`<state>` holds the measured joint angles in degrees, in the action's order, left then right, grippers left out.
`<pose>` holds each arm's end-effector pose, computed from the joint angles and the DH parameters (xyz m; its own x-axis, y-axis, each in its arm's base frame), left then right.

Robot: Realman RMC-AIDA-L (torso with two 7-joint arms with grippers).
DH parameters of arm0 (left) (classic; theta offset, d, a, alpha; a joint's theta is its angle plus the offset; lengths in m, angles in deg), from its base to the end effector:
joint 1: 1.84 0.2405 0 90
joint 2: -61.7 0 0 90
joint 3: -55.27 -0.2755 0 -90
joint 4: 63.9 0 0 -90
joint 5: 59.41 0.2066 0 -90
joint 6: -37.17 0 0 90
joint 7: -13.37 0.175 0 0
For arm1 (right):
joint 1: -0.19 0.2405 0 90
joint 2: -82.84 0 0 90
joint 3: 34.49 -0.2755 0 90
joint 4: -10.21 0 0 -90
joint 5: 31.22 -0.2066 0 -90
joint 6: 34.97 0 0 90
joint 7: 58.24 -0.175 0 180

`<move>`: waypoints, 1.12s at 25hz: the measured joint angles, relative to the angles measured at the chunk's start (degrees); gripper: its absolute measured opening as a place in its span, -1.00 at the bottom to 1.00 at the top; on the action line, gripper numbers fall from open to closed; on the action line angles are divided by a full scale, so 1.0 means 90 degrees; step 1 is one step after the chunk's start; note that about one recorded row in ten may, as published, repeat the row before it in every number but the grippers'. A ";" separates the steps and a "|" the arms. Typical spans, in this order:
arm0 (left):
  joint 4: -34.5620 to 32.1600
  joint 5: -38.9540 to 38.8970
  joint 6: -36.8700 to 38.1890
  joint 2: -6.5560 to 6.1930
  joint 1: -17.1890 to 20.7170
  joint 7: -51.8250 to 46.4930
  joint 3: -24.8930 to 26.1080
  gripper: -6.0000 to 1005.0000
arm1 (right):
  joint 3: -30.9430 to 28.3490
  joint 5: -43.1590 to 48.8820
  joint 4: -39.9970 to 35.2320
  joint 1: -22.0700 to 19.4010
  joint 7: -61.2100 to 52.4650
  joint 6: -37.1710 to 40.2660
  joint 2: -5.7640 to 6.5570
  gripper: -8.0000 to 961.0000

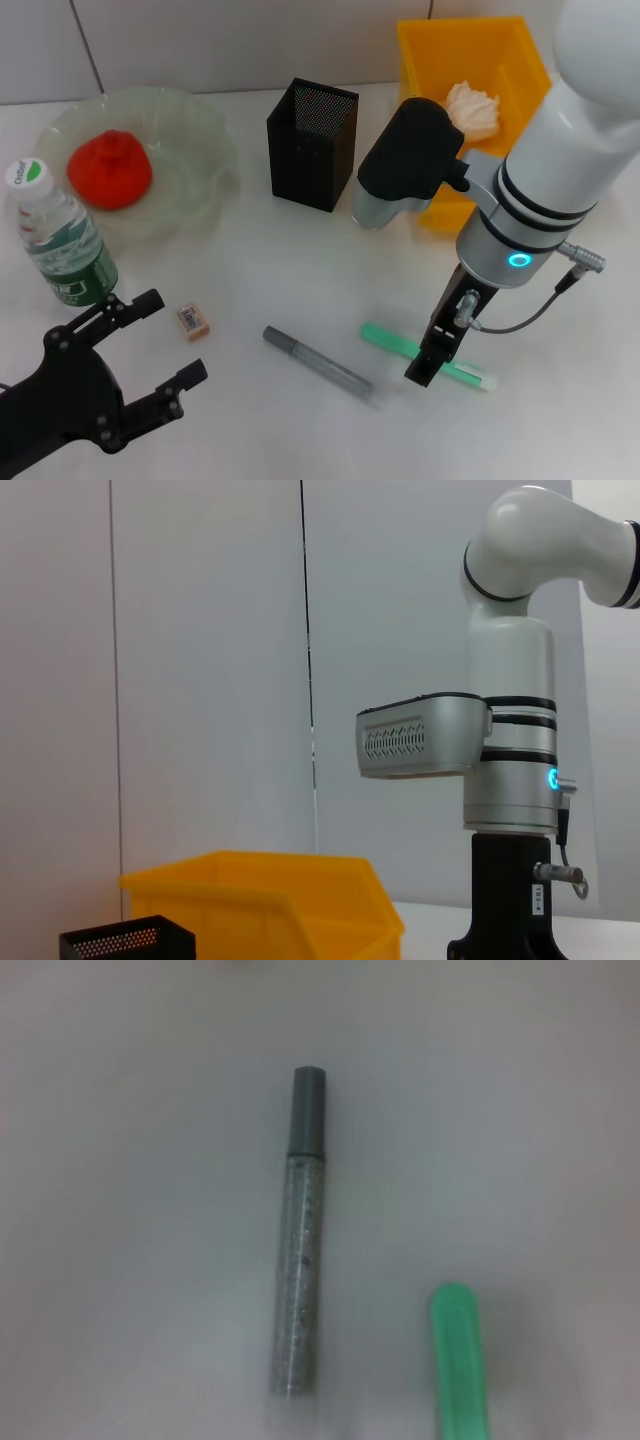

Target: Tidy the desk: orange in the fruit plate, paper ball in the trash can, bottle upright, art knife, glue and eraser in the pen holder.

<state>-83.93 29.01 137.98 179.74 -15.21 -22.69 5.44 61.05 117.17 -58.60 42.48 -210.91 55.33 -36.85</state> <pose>-0.2973 0.2348 -0.0445 0.6960 -0.0592 0.7156 0.2976 -0.8832 -0.3625 0.1894 0.3459 -0.0925 0.6977 -0.5436 0.4666 -0.4306 -0.8388 -0.3332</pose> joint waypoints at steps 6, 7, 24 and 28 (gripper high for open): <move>0.0000 -0.0001 0.0000 -0.0008 0.0026 0.0003 -0.0001 0.59 | 0.0011 -0.0023 0.0130 -0.0008 -0.0003 -0.0050 -0.0002 0.54; 0.0000 -0.0001 0.0000 -0.0008 0.0026 0.0003 -0.0001 0.59 | 0.0011 -0.0023 0.0130 -0.0008 -0.0003 -0.0050 -0.0002 0.53; 0.0000 0.0058 0.0001 0.0019 0.0011 0.0003 -0.0009 0.59 | 0.0047 -0.0016 0.0292 0.0001 -0.0091 -0.0132 -0.0001 0.08; 0.0000 0.0058 0.0008 0.0020 0.0011 0.0003 -0.0010 0.59 | 0.0064 0.0012 0.0292 0.0002 -0.0095 -0.0114 -0.0002 0.08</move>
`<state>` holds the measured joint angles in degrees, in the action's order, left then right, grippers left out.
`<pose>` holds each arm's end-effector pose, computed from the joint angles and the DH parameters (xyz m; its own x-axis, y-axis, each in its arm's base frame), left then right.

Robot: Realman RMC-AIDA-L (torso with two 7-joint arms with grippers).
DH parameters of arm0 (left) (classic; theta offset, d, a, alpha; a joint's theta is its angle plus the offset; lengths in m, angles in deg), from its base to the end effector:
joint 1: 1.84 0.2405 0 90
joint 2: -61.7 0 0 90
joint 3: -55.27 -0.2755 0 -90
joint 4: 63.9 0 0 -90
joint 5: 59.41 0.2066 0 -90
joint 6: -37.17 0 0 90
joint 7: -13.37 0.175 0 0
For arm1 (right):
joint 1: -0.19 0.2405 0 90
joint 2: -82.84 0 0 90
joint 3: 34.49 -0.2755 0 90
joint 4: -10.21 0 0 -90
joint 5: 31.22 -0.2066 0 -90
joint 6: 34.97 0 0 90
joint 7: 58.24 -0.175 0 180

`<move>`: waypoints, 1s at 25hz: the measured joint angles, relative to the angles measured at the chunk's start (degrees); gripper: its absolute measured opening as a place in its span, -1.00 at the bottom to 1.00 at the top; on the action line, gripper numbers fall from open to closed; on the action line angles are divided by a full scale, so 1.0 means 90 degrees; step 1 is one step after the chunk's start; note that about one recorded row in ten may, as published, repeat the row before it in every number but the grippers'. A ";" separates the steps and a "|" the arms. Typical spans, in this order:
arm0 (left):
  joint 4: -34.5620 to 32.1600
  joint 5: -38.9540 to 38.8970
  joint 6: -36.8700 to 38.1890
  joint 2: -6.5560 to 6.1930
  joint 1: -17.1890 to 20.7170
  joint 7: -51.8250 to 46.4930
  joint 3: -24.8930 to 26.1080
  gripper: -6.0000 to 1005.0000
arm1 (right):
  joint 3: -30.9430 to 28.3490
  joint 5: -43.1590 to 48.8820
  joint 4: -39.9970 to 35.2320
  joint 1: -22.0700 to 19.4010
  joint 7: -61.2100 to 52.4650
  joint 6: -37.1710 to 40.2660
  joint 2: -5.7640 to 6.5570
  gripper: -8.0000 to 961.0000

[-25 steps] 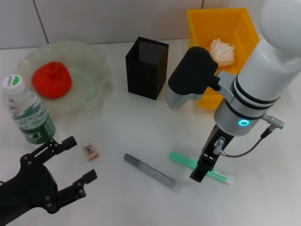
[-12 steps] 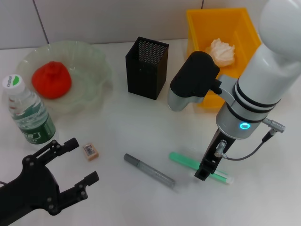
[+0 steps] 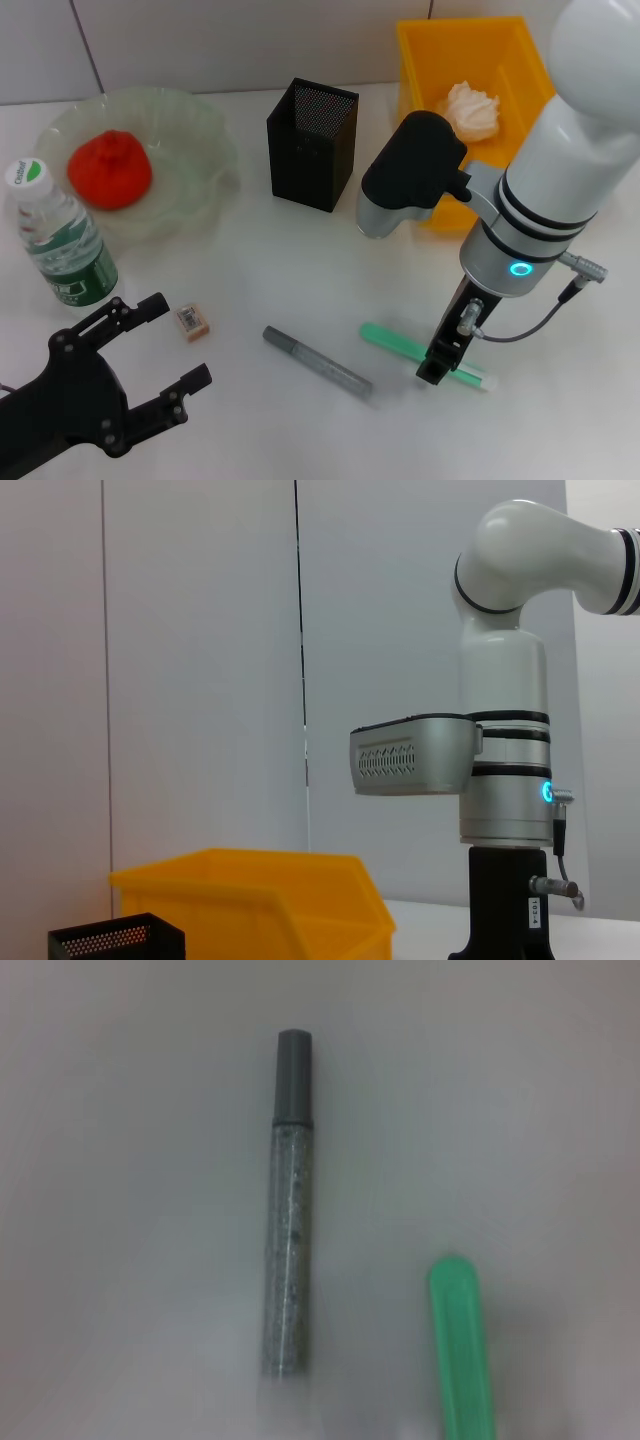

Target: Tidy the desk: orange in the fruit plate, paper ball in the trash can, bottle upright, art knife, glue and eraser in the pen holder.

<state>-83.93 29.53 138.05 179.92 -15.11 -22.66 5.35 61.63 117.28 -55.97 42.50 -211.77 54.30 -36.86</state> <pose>-0.2968 0.2328 -0.0468 0.6965 -0.0540 0.7155 0.2951 -0.8874 -0.3542 0.1994 0.3442 -0.0965 0.6693 -0.5696 0.4771 -0.4554 -0.8218 -0.3423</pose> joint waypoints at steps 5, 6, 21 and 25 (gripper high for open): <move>0.0000 0.0000 0.0003 -0.0004 -0.0005 0.0000 0.0000 0.59 | 0.0149 0.0027 -0.0003 0.0025 -0.0054 0.0027 0.0006 0.00; 0.0000 0.0000 0.0005 -0.0006 -0.0007 0.0000 0.0000 0.59 | 0.0184 0.0033 -0.0002 0.0028 -0.0069 0.0027 0.0008 -0.04; 0.0000 -0.0001 0.0031 -0.0020 -0.0005 0.0000 0.0000 0.59 | 0.0368 0.0044 -0.0023 0.0075 -0.0145 0.0084 0.0014 -0.18; 0.0000 -0.0001 0.0032 -0.0020 -0.0006 0.0000 0.0000 0.59 | 0.0377 0.0044 -0.0006 0.0082 -0.0147 0.0091 0.0020 -0.25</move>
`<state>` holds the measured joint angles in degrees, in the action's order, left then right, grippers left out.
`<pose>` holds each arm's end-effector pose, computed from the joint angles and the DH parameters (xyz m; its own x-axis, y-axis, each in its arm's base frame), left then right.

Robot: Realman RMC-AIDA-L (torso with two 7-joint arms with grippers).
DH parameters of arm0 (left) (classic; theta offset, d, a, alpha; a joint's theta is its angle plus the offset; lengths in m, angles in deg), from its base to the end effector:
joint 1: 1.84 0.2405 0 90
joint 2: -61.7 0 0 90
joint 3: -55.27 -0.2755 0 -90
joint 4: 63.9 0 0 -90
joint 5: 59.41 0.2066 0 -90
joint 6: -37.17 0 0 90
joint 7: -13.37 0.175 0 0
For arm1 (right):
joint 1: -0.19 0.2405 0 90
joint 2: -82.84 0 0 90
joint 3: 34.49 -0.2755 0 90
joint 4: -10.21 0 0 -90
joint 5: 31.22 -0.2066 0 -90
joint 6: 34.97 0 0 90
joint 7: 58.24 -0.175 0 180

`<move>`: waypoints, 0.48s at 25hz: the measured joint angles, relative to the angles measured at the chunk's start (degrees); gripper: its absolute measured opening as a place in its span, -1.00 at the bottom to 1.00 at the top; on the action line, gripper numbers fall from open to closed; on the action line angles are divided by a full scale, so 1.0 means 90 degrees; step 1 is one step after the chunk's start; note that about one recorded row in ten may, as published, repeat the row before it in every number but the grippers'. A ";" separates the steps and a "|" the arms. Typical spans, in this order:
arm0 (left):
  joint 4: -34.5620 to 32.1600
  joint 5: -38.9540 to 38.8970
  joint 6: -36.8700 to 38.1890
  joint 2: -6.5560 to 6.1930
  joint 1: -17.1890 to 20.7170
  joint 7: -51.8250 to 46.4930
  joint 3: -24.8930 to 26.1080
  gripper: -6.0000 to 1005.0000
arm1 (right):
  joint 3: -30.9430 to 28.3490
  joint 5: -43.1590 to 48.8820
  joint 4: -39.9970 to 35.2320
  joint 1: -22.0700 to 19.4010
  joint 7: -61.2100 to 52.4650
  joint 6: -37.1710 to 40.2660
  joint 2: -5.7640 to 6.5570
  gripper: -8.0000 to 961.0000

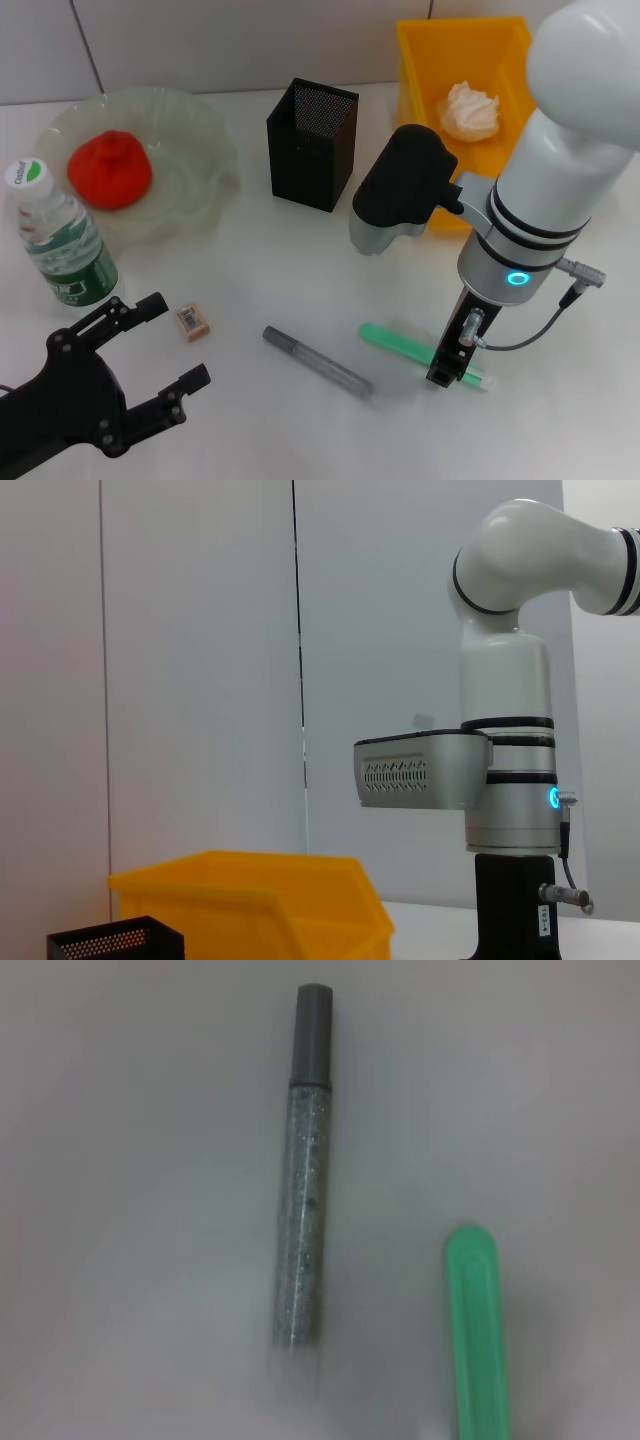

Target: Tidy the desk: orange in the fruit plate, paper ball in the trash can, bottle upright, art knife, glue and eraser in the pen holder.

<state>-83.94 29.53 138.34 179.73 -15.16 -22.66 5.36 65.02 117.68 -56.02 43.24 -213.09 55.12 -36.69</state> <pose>-0.2969 0.2328 -0.0453 0.6962 -0.0572 0.7156 0.2912 -0.8887 -0.3543 0.1992 0.3390 -0.0999 0.6550 -0.5425 0.5260 -0.4224 -0.8400 -0.3405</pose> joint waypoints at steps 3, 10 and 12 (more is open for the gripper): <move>0.0000 0.0000 0.0000 0.0002 -0.0004 0.0000 0.0000 0.59 | 0.0000 0.0000 0.0006 0.0002 -0.0001 0.0008 0.0000 -0.30; 0.0000 0.0000 0.0000 0.0010 -0.0004 0.0000 0.0000 0.59 | 0.0017 0.0033 0.0015 0.0002 -0.0001 0.0037 0.0000 -0.30; 0.0000 0.0000 0.0000 0.0010 -0.0004 0.0000 0.0000 0.59 | 0.0036 0.0057 0.0016 -0.0007 -0.0001 0.0041 0.0000 -0.30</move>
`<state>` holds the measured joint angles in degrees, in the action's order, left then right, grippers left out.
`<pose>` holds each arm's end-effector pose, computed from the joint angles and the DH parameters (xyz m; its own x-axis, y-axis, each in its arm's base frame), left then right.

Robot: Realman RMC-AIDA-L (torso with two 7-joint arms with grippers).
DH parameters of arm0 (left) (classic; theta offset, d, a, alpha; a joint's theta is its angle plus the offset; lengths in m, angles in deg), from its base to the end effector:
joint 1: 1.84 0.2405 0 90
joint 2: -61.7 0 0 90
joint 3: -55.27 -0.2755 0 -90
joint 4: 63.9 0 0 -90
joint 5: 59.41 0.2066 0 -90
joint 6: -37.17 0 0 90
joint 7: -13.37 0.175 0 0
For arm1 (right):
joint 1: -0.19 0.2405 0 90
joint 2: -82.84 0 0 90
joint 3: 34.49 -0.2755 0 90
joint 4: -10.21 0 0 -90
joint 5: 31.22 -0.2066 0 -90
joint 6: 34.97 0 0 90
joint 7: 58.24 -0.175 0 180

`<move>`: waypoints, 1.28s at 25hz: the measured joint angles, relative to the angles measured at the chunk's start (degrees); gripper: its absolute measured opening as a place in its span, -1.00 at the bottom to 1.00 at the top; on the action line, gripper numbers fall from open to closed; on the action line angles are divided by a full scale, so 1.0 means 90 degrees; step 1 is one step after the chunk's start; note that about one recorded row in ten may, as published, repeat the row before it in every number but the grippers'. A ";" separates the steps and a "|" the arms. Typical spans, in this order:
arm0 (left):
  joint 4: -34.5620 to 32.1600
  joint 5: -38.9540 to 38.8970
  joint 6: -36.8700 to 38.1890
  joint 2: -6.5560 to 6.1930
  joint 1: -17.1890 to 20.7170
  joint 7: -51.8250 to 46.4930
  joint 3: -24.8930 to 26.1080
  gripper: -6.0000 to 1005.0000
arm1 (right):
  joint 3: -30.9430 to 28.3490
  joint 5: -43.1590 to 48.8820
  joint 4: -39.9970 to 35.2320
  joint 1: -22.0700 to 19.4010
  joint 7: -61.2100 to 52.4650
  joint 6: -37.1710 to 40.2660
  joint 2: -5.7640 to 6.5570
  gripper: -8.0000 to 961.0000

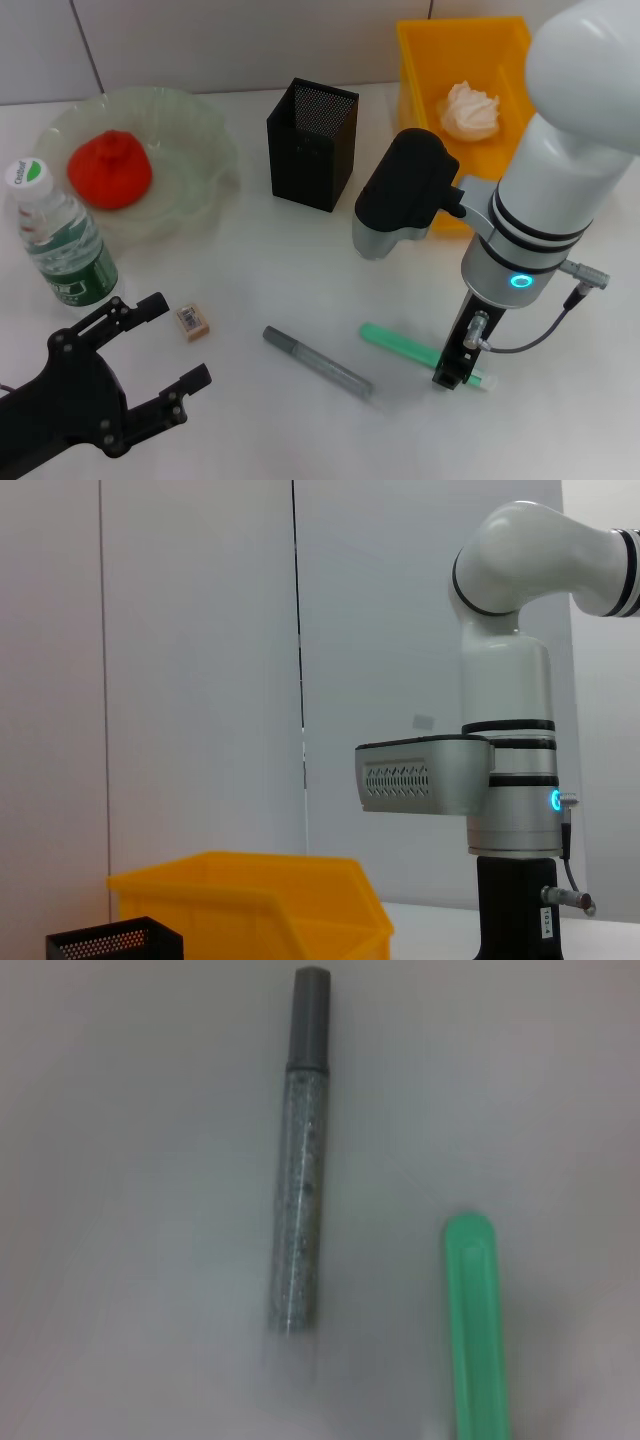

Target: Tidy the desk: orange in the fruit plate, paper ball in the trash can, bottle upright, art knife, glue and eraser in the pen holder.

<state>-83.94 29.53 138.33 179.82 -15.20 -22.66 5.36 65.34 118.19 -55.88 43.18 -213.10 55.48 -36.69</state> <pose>-0.2963 0.2329 -0.0458 0.6951 -0.0574 0.7166 0.2912 -0.8889 -0.3536 0.2018 0.3378 -0.0993 0.6463 -0.5408 0.5384 -0.4180 -0.8412 -0.3431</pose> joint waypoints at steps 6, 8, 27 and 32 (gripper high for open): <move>0.0000 0.0000 0.0005 0.0000 0.0016 0.0064 0.0000 0.59 | 0.0063 0.0009 0.0000 -0.0011 0.0000 0.0023 0.0000 -0.32; 0.0000 0.0000 0.0010 0.0000 0.0017 0.0074 0.0000 0.59 | 0.0065 0.0010 0.0000 -0.0013 0.0002 0.0025 0.0000 -0.33; 0.0000 0.0000 0.0081 -0.0009 0.0003 0.0136 0.0024 0.59 | -0.0684 0.1223 -0.2314 -0.0257 0.0348 0.0655 0.0041 -0.62; 0.0000 -0.0003 0.0162 0.0007 0.0014 0.0231 0.0019 0.59 | -0.0751 0.1978 -0.3031 -0.0190 0.1047 0.0601 0.0040 -0.62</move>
<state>-83.94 29.50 139.79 179.89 -15.07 -20.58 5.53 58.59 135.99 -83.15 41.47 -203.68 60.89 -36.32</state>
